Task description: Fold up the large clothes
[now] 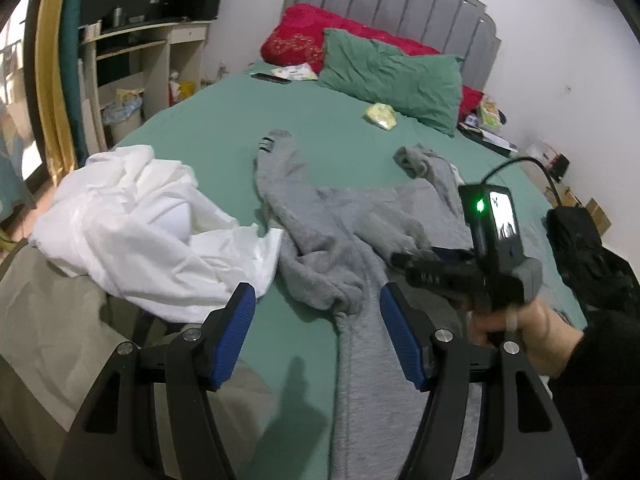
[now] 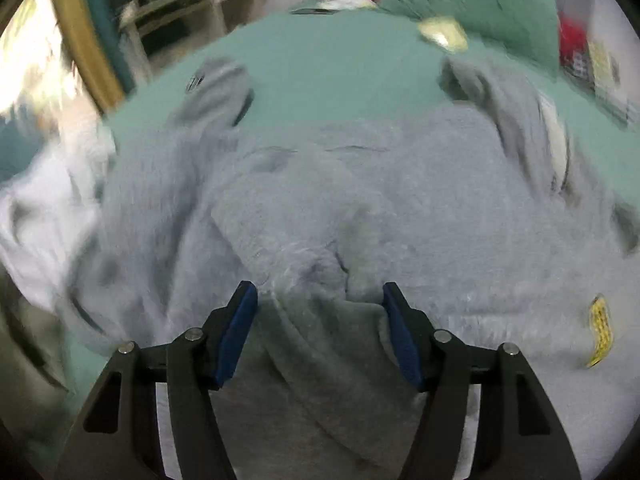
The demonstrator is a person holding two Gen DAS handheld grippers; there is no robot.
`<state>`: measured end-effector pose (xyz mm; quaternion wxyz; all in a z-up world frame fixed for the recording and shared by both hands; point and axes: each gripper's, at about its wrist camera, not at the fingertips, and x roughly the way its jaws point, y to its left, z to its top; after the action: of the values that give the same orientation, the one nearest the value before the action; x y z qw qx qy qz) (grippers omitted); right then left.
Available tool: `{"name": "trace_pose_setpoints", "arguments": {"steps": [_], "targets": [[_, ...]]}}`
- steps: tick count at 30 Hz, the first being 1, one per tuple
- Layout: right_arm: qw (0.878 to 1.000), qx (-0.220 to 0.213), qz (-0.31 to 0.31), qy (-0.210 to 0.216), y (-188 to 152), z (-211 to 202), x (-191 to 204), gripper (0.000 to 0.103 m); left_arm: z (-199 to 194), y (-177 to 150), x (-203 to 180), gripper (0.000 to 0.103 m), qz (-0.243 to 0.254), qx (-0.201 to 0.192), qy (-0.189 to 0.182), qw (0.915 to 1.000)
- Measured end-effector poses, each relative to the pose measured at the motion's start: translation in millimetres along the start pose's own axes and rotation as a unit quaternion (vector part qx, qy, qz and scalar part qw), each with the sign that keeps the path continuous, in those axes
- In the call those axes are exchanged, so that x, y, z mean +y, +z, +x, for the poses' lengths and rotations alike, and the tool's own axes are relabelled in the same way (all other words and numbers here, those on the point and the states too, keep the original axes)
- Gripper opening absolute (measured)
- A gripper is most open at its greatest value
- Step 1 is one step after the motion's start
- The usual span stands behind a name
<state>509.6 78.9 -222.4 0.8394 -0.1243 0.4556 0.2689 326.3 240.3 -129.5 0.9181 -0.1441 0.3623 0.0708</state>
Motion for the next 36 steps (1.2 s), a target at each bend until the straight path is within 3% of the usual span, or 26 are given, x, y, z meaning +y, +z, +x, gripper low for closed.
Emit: {"name": "trace_pose_setpoints", "arguments": {"steps": [1,3,6,13,17,21,23,24,25,26,28,31,36], "targets": [[1.000,-0.009,-0.010,-0.022,1.3,-5.9,4.4,0.064,-2.1,1.7,4.7,0.069,-0.005,-0.002,0.004,1.0000],[0.996,-0.072,-0.015,-0.058,7.1,-35.0,10.3,0.064,-6.0,4.7,14.5,0.069,-0.015,-0.008,0.011,0.9998],[0.992,-0.116,-0.028,-0.050,36.5,-54.5,27.6,0.065,-10.7,5.0,30.6,0.069,-0.034,-0.013,0.009,0.9993],[0.998,-0.056,-0.004,0.042,139.3,10.1,72.3,0.065,-8.8,10.7,62.0,0.069,-0.065,-0.013,0.027,0.9974],[0.997,-0.032,0.035,0.069,172.1,53.3,91.1,0.065,-8.1,16.5,86.0,0.069,-0.089,-0.021,0.046,0.9947],[0.998,0.014,0.045,0.028,186.3,108.1,108.8,0.065,-5.5,19.1,109.2,0.069,-0.121,-0.019,0.064,0.9904],[0.998,0.018,0.050,0.014,190.0,121.2,114.1,0.065,-4.1,18.8,114.5,0.069,-0.133,-0.020,0.059,0.9891],[0.998,0.014,0.055,0.008,189.8,121.4,116.1,0.060,-2.0,19.2,115.1,0.069,-0.135,-0.015,0.063,0.9887],[0.999,0.007,0.052,0.004,190.8,117.4,117.4,0.031,-0.1,19.8,114.4,0.069,-0.134,-0.011,0.063,0.9889],[0.999,-0.005,0.038,-0.021,192.0,109.7,121.6,0.011,0.6,20.1,112.6,0.069,-0.129,-0.009,0.061,0.9897],[0.999,-0.024,0.032,0.000,196.0,87.9,120.2,0.011,-0.8,21.1,108.0,0.069,-0.124,-0.010,0.064,0.9901],[0.995,-0.095,0.018,0.035,200.6,18.0,119.1,0.011,-3.3,21.7,101.1,0.069,-0.117,-0.013,0.058,0.9913],[0.970,-0.215,0.026,0.113,196.6,-138.6,87.2,0.011,-10.0,19.1,82.1,0.069,-0.103,-0.015,0.038,0.9938]]}}
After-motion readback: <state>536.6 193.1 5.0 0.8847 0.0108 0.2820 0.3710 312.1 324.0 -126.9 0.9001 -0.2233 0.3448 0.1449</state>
